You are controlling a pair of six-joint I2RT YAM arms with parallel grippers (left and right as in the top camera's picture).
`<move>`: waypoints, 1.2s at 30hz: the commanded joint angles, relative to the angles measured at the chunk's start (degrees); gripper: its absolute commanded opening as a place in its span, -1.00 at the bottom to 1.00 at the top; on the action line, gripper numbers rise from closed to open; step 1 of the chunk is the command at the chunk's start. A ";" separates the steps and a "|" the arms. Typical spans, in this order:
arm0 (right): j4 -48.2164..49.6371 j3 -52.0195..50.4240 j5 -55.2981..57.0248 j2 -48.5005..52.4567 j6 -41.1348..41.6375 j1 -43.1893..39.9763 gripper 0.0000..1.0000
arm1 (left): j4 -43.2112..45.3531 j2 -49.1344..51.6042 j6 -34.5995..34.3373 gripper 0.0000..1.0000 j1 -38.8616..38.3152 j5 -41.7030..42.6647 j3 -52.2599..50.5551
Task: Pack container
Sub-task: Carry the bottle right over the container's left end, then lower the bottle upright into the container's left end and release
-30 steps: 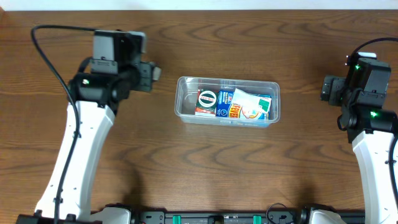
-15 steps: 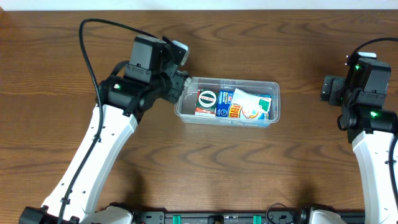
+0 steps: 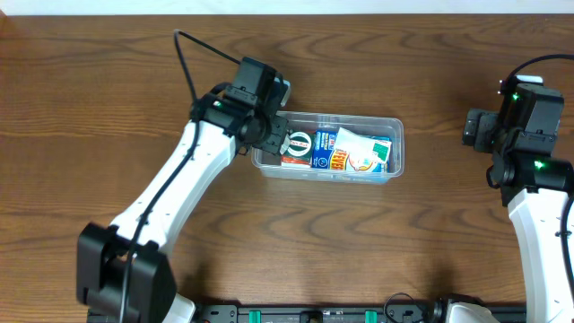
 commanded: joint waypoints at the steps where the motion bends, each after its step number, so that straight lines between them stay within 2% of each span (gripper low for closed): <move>1: -0.09 0.17 0.63 -0.35 0.70 -0.33 0.99 | 0.26 1.92 -1.42 -0.88 -0.11 0.11 0.55; 23: -0.09 0.17 0.63 -0.35 0.70 -0.35 0.99 | 3.89 -0.66 -4.52 -0.88 -0.11 -0.15 0.61; 36: -0.11 0.17 0.63 -0.35 0.70 -0.35 0.98 | 3.80 -2.19 -7.50 -0.88 -0.11 -9.46 0.59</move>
